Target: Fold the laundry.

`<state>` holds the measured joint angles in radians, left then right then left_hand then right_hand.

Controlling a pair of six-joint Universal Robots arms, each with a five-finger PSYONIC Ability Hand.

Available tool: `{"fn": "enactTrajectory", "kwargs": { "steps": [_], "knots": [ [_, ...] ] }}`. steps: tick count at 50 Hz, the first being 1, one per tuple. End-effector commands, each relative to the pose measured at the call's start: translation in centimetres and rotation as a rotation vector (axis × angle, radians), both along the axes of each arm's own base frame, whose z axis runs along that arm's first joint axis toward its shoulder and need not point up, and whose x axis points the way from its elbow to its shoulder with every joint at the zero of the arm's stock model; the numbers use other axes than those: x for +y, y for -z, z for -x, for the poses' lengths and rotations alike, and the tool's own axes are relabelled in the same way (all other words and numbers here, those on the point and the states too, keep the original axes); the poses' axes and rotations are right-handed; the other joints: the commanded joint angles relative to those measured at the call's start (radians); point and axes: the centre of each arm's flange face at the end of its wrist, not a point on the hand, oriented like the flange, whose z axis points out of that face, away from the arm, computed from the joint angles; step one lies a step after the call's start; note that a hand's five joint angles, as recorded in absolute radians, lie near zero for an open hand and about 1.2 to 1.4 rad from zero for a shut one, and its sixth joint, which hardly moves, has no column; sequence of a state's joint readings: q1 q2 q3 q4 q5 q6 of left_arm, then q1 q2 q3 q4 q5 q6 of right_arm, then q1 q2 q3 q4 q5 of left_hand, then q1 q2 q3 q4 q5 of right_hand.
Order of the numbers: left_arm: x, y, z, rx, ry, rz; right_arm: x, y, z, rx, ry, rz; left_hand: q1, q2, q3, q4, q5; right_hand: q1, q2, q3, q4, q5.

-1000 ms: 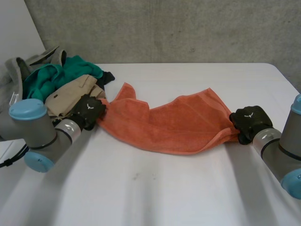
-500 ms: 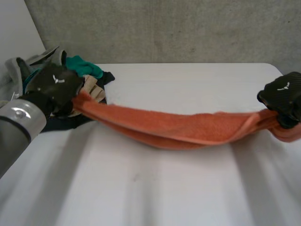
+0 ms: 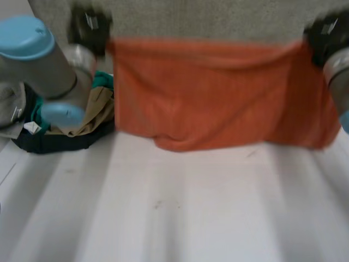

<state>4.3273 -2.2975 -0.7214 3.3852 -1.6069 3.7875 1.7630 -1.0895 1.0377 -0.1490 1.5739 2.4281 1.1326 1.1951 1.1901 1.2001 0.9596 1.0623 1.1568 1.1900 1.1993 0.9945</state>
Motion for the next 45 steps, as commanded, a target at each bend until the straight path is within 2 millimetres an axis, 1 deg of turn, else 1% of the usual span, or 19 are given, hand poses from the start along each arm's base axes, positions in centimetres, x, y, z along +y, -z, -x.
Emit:
{"fn": "enactTrajectory", "kwargs": {
  "steps": [1,2,7,8,9,11,12,13,17,21,23,25,26,27,29,33,37,41,45],
  "knots": [
    [1.5,-4.5,1.3,0.121,0.04,0.254,0.7,-3.6,0.0,-0.117,-0.071,0.262,0.264,0.201,0.206,0.196,0.262,0.334,0.239,0.206,0.197,0.227],
    [1.8,-2.7,1.2,0.099,0.041,0.195,1.1,-2.5,-0.2,-0.105,-0.085,0.207,0.264,0.201,0.206,0.196,0.262,0.334,0.239,0.206,0.197,0.227],
    [2.9,2.2,0.1,0.05,0.04,0.037,2.2,1.7,0.2,-0.065,-0.085,-0.037,0.264,0.201,0.206,0.196,0.262,0.334,0.239,0.206,0.197,0.227],
    [3.1,3.2,-0.2,0.042,0.038,0.006,2.8,3.2,0.3,-0.052,-0.091,-0.128,0.264,0.201,0.206,0.196,0.262,0.334,0.239,0.206,0.197,0.227],
    [3.5,5.2,-0.6,0.028,0.036,-0.055,3.0,4.1,0.3,-0.047,-0.094,-0.173,0.264,0.201,0.206,0.196,0.262,0.334,0.239,0.206,0.197,0.227],
    [4.0,7.1,-0.8,0.016,0.039,-0.115,3.5,6.1,0.5,-0.033,-0.1,-0.264,0.264,0.201,0.206,0.196,0.262,0.334,0.239,0.206,0.197,0.227],
    [4.3,8.0,-1.0,0.012,0.038,-0.143,3.7,8.0,0.9,-0.025,-0.097,-0.345,0.264,0.201,0.206,0.196,0.262,0.334,0.239,0.206,0.197,0.227],
    [4.8,9.6,-1.3,0.005,0.037,-0.195,3.8,9.0,1.1,-0.025,-0.096,-0.379,0.264,0.201,0.206,0.196,0.262,0.334,0.239,0.206,0.197,0.227],
    [6.2,12.7,-1.6,-0.013,0.045,-0.295,4.5,12.8,1.6,-0.02,-0.097,-0.509,0.264,0.201,0.206,0.196,0.262,0.334,0.239,0.206,0.197,0.227],
    [7.1,14.3,-2.1,-0.03,0.04,-0.35,5.2,15.5,2.2,-0.01,-0.084,-0.602,0.264,0.201,0.206,0.196,0.262,0.334,0.239,0.206,0.197,0.227],
    [7.4,14.7,-2.1,-0.033,0.041,-0.363,5.5,15.9,2.8,-0.015,-0.068,-0.633,0.264,0.201,0.206,0.196,0.262,0.334,0.239,0.206,0.197,0.227],
    [7.8,14.8,-2.3,-0.037,0.043,-0.375,5.6,16.0,3.3,-0.021,-0.053,-0.657,0.264,0.201,0.206,0.196,0.262,0.198,0.103,0.07,0.061,0.091],
    [8.0,14.9,-2.3,-0.038,0.042,-0.378,5.7,16.1,3.6,-0.024,-0.047,-0.672,0.264,0.201,0.206,0.196,0.262,0.078,-0.017,-0.05,-0.059,-0.029],
    [8.1,14.8,-2.4,-0.039,0.042,-0.379,5.8,16.1,4.0,-0.027,-0.034,-0.695,0.264,0.201,0.206,0.196,0.262,-0.275,-0.37,-0.403,-0.412,-0.382],
    [8.5,14.0,-2.6,-0.034,0.041,-0.37,5.8,15.5,4.5,-0.032,-0.022,-0.706,0.264,0.201,0.206,0.196,0.262,-0.454,-0.549,-0.582,-0.591,-0.561],
    [9.4,12.8,-3.0,-0.028,0.045,-0.352,6.0,12.4,5.7,-0.048,-0.004,-0.694,0.264,0.201,0.206,0.196,0.262,-0.545,-0.64,-0.673,-0.682,-0.652],
    [10.3,12.1,-3.0,-0.026,0.052,-0.345,6.6,9.8,5.5,-0.066,-0.07,-0.741,0.264,0.201,0.206,0.196,0.262,-0.575,-0.67,-0.703,-0.712,-0.682],
    [10.9,11.9,-3.2,-0.026,0.057,-0.347,7.0,8.3,5.4,-0.054,-0.096,-0.802,0.264,0.201,0.206,0.196,0.262,-0.572,-0.667,-0.7,-0.709,-0.679],
    [11.2,12.0,-3.3,-0.029,0.058,-0.353,6.6,8.1,5.6,-0.004,-0.111,-0.823,0.264,0.201,0.206,0.196,0.262,-0.54,-0.635,-0.668,-0.677,-0.647]
  ]
}}
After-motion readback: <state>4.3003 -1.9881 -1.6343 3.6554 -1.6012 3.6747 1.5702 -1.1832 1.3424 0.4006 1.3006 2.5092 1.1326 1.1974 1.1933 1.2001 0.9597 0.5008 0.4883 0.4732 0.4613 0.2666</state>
